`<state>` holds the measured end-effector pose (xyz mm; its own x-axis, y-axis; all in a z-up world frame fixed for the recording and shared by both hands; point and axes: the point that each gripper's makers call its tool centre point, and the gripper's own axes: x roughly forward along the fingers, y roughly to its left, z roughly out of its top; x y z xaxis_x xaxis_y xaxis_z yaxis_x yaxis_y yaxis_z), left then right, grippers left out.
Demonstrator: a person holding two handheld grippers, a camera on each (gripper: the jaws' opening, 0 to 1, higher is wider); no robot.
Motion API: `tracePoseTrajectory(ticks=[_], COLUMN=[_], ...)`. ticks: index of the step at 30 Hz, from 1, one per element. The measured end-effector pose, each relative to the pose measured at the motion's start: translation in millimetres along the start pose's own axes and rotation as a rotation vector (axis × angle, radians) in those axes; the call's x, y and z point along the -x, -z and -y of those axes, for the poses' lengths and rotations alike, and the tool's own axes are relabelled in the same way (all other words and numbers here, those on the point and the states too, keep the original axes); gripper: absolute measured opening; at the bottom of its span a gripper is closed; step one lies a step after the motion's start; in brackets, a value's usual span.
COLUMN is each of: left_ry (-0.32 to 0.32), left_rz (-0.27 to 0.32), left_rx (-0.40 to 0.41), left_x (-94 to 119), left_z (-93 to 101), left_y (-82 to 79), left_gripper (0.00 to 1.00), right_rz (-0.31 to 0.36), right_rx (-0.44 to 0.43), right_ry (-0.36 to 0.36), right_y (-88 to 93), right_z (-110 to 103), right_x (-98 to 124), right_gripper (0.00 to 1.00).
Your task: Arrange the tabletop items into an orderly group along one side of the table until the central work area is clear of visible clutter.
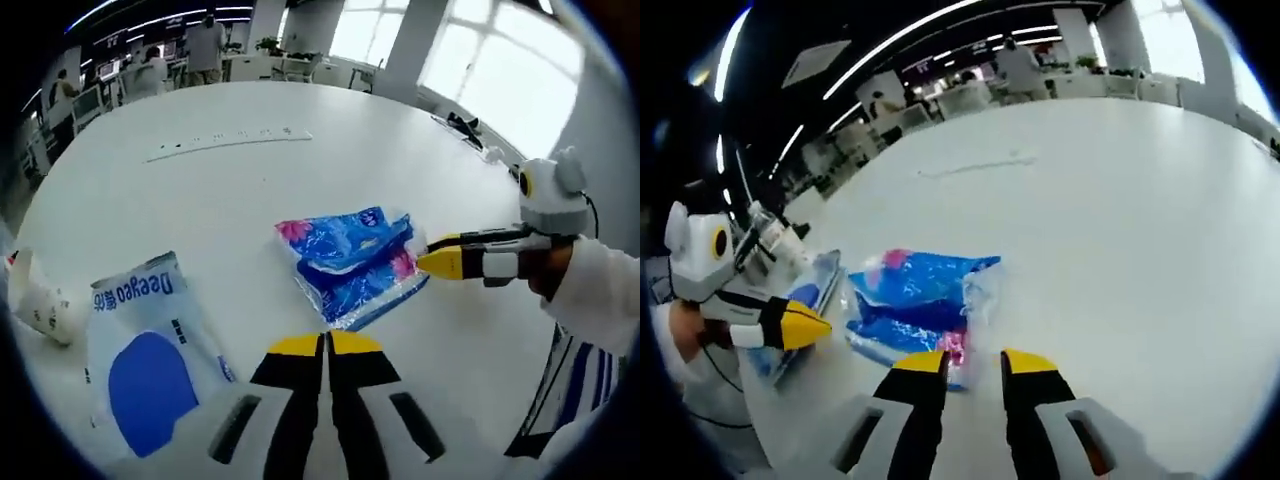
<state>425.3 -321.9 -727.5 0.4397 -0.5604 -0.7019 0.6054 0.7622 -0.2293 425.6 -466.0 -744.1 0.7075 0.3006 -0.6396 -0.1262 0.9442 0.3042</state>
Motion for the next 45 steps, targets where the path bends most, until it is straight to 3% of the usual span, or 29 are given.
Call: tracePoseTrajectory(ticks=[2,4,7,9,15,18,20,23,26,29,36,39,45], left_ry=[-0.042,-0.106,-0.137,-0.152,-0.207,-0.244,-0.251,-0.277,-0.284,-0.291,-0.282,-0.267,-0.265], left_rz=[0.066,0.12,0.15,0.161,0.237,0.258,0.256,0.192,0.215,0.199,0.214,0.243,0.237], left_rx=[-0.008,-0.035,-0.016,-0.017,0.015,0.016,0.032,0.086,0.09,0.082,0.067,0.138,0.112], left_x=[13,25,39,46,74,87,94,104,110,112,118,122,123], left_z=[-8.3,-19.7,-25.8,-28.4,-33.6,-39.7,-43.0,-50.9,-56.3,-60.5,-57.2,-55.9,-56.9], left_y=[-4.1,-5.0,-1.5,-0.5,1.3,7.2,11.9,30.6,34.2,42.1,39.3,34.0,33.6], left_gripper=[0.11,0.31,0.59,0.67,0.81,0.98,0.99,1.0,1.0,1.0,1.0,1.0,1.0], right_rz=[0.035,0.069,0.111,0.109,0.093,0.125,0.131,0.132,0.122,0.098,0.089,0.086,0.103], right_rx=[0.019,0.034,0.085,0.104,0.064,0.007,-0.038,-0.064,-0.068,-0.099,-0.114,-0.11,-0.121], right_ry=[-0.024,-0.059,-0.08,-0.081,-0.092,-0.086,-0.085,-0.082,-0.072,-0.076,-0.094,-0.104,-0.109], right_y=[-8.1,-15.5,-21.0,-17.9,-2.7,0.7,4.9,12.2,22.5,35.1,43.5,43.0,39.9], right_z=[-7,-21,-38,-46,-55,-55,-55,-55,-58,-63,-76,-78,-78], right_x=[5,14,24,31,54,69,78,86,92,97,97,96,95], right_gripper=[0.36,0.47,0.67,0.76,0.8,0.83,0.86,0.87,0.89,0.91,0.89,0.89,0.87])
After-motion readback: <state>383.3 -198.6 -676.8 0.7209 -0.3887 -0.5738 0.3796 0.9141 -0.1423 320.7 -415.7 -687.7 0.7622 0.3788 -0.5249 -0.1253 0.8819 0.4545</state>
